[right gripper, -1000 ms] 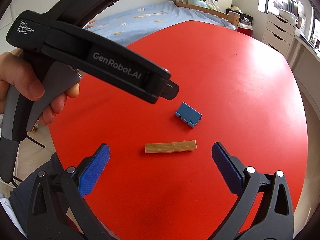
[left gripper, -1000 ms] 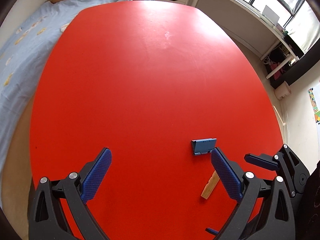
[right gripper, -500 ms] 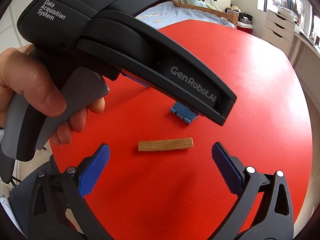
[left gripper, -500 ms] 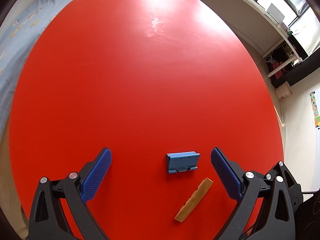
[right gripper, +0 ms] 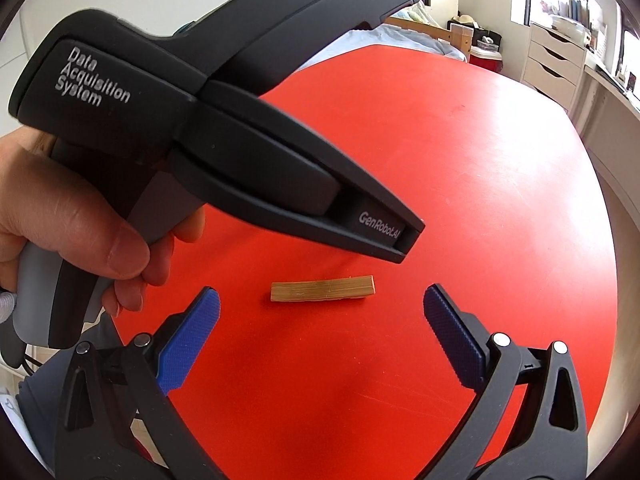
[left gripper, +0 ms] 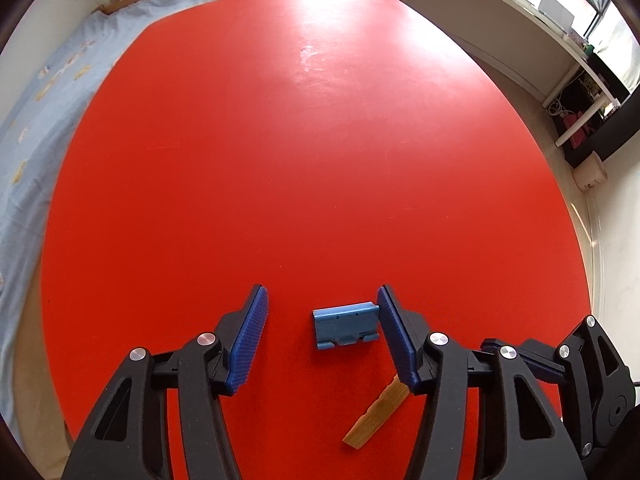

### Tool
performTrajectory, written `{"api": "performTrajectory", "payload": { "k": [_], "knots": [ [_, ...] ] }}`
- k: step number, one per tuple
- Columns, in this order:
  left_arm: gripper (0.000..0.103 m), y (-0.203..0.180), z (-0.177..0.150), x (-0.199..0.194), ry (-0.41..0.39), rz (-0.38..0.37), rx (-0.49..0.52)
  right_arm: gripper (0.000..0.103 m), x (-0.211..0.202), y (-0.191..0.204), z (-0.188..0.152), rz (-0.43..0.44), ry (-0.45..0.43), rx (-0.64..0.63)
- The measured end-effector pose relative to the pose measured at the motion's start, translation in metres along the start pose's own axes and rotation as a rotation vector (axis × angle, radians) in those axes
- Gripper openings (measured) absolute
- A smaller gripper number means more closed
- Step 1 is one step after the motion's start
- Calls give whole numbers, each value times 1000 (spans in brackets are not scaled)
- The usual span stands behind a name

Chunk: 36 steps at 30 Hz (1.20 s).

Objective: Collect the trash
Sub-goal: 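Lower the left tool onto the blue plastic block and close it, then grasp the wooden stick crosswise with the right tool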

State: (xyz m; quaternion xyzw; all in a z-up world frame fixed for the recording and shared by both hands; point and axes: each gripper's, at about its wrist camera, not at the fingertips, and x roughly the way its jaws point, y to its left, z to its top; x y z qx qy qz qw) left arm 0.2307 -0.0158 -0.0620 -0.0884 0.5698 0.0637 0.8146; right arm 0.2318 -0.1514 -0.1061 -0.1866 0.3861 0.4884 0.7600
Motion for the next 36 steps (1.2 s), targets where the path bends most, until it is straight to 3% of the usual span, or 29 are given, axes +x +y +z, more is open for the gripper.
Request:
{"api": "performTrajectory", "payload": {
  "k": [3, 21, 23, 27, 29, 36],
  "knots": [
    [32, 5, 4, -1, 0, 1, 10, 100, 1, 2, 1, -2, 1, -6],
    [31, 37, -6, -8, -12, -13, -7, 99, 19, 13, -1, -4, 46, -45],
    [31, 37, -7, -9, -13, -12, -10, 85, 21, 14, -2, -6, 56, -49],
    [32, 36, -7, -9, -12, -13, -11, 73, 21, 15, -4, -31, 57, -66],
    [32, 36, -7, -9, -12, -13, -11, 60, 18, 15, -5, -45, 52, -66],
    [32, 36, -11, -14, -25, -14, -6, 60, 11, 19, -8, -73, 60, -48]
  ]
}}
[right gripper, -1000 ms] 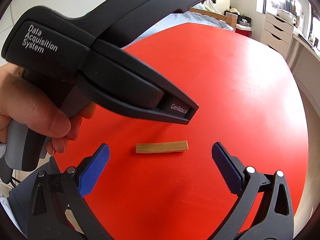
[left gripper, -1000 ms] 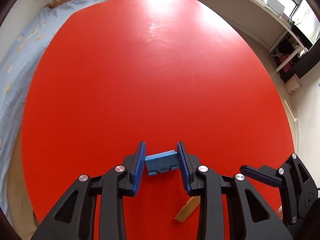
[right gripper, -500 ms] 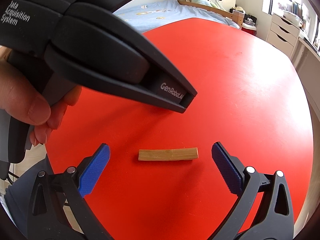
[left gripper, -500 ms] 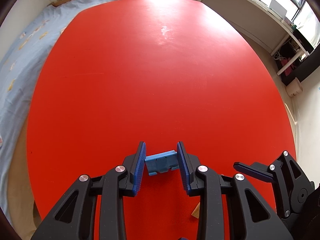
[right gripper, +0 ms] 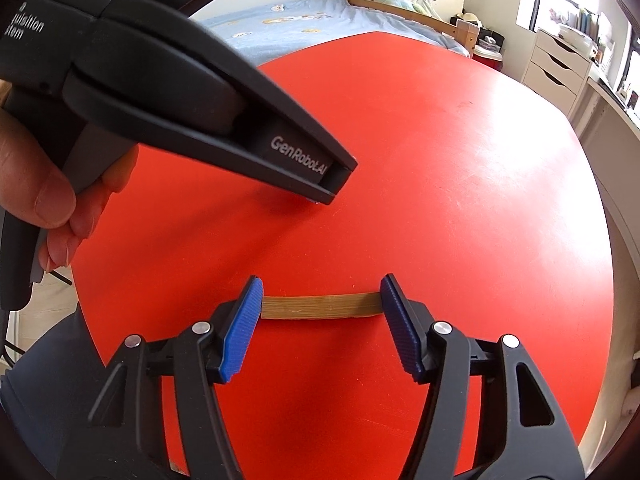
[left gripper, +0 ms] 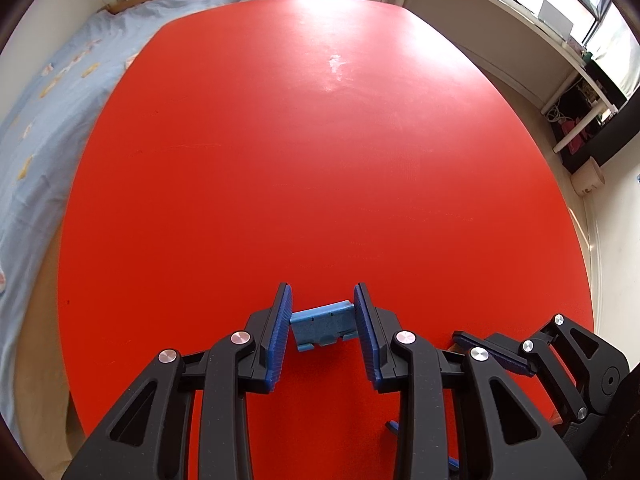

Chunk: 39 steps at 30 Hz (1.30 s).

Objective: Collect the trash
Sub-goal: 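Grasp the wooden stick crosswise with the right tool, then carry the block and stick over the wastebasket and open both tools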

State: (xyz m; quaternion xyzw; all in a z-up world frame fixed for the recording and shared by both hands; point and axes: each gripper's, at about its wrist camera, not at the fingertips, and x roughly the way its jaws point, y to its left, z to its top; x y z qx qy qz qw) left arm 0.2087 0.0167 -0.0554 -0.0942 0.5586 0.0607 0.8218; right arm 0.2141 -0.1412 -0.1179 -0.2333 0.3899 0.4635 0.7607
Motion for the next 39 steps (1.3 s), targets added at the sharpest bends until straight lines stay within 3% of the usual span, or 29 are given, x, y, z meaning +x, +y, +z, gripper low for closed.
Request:
{"api": "performTrajectory", "payload": {
  "k": [15, 24, 32, 39],
  "knots": [
    [31, 0, -31, -51, -123, -8, 108, 60, -48, 8, -11, -44, -37, 44],
    [32, -6, -70, -99, -231, -66, 194, 60, -87, 20, -10, -59, -102, 51],
    [32, -10, -112, -137, -315, -120, 237, 60, -131, 45, -35, -59, -157, 66],
    [32, -10, -150, -145, -330, -153, 264, 60, -157, 69, -59, -66, -198, 72]
  ]
}}
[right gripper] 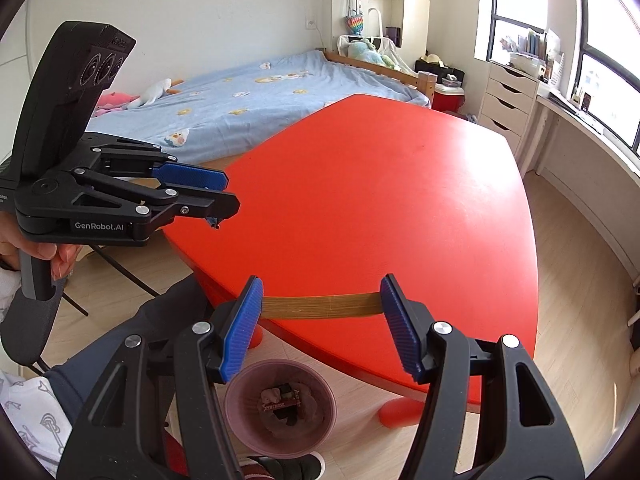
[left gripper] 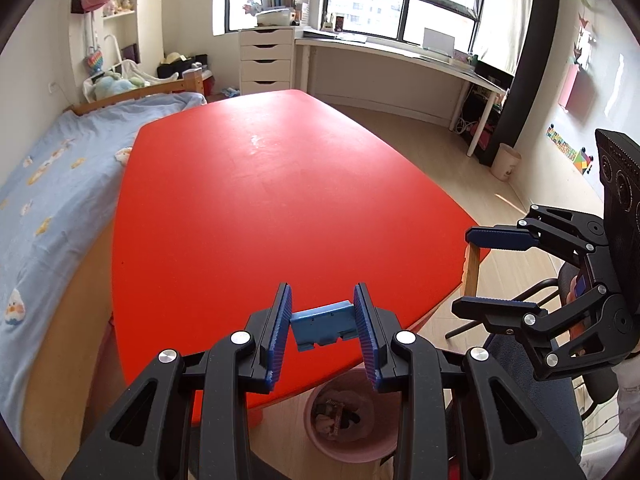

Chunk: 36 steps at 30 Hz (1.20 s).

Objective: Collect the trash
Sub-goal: 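Carry the block and stick over the wastebasket and open both tools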

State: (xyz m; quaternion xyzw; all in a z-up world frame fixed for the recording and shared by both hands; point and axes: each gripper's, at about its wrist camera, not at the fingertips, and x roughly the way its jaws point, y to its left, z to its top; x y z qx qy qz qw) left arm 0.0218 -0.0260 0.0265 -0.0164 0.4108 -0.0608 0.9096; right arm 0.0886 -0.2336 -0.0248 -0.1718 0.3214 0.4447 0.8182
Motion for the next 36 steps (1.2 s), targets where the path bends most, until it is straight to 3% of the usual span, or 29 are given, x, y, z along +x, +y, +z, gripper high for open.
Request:
{"api": "performTrajectory", "payload": {
  "k": [17, 27, 28, 30, 31, 33, 36],
  "knots": [
    [32, -21, -61, -9, 32, -75, 5, 60, -13, 39, -63, 30, 63, 35],
    [32, -31, -67, -5, 52, -111, 19, 61, -9, 40, -69, 51, 78, 41],
    [32, -31, -67, -5, 54, -112, 21, 61, -9, 41, -69, 55, 80, 35],
    [35, -30, -67, -4, 57, -118, 21, 71, -8, 41, -71, 52, 88, 20],
    [47, -29, -67, -3, 59, -115, 19, 83, -8, 41, -70, 47, 88, 17],
    [85, -26, -67, -5, 34, -119, 5, 89, -8, 40, -72, 46, 83, 17],
    [90, -24, -67, -6, 24, -107, -3, 94, -6, 37, -74, 43, 95, 27]
  ]
}}
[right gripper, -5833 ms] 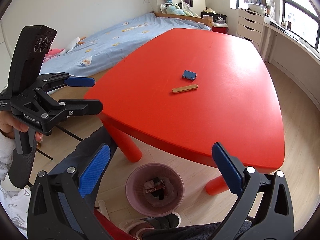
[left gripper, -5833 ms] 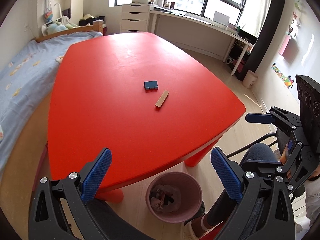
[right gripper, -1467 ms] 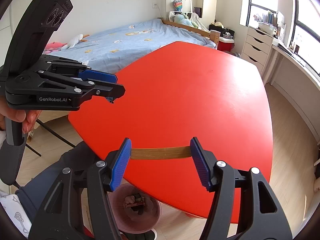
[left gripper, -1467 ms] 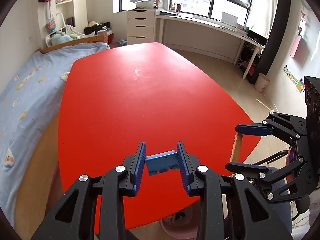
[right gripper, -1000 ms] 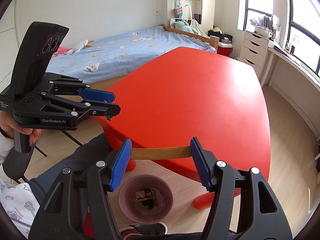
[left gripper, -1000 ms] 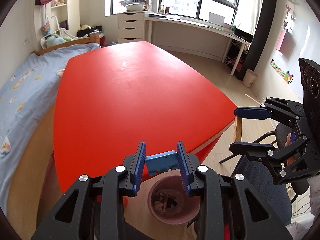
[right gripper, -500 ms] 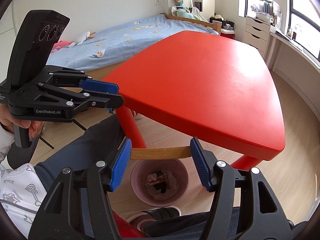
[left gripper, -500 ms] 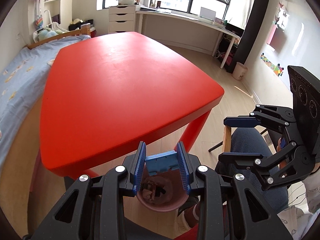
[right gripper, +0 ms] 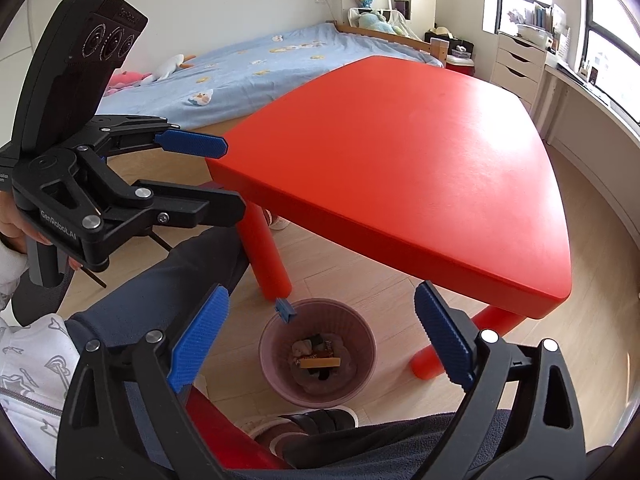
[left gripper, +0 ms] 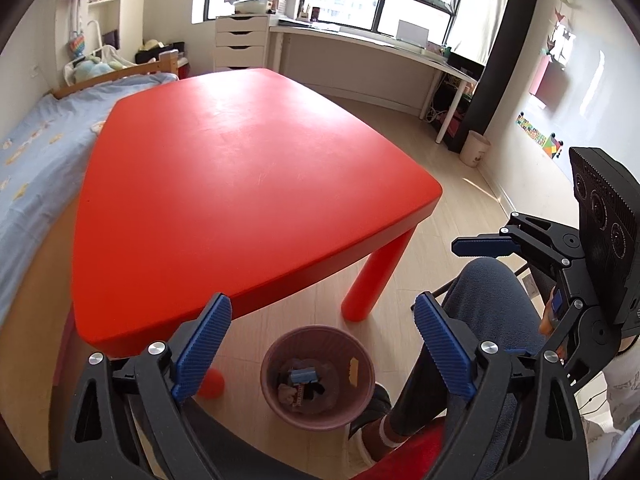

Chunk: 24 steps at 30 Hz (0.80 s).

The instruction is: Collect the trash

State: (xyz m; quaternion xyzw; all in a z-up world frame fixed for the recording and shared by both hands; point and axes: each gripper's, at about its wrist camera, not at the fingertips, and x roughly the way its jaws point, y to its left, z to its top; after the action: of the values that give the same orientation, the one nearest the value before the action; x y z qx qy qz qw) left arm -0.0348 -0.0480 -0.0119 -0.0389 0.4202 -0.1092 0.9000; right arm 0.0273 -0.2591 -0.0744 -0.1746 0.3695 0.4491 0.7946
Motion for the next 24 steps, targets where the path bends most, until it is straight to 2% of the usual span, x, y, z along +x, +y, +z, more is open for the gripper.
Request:
{"api": "performTrajectory", "payload": {
  "k": [5, 16, 24],
  "knots": [
    [95, 1, -3, 0, 5, 8, -16, 98, 0, -3, -1, -6, -2, 28],
    [95, 1, -6, -3, -5, 15, -26, 100, 1, -9, 2, 14, -7, 112],
    [95, 13, 2, -12, -41, 39, -57, 100, -11, -22, 24, -18, -56, 171]
  ]
}}
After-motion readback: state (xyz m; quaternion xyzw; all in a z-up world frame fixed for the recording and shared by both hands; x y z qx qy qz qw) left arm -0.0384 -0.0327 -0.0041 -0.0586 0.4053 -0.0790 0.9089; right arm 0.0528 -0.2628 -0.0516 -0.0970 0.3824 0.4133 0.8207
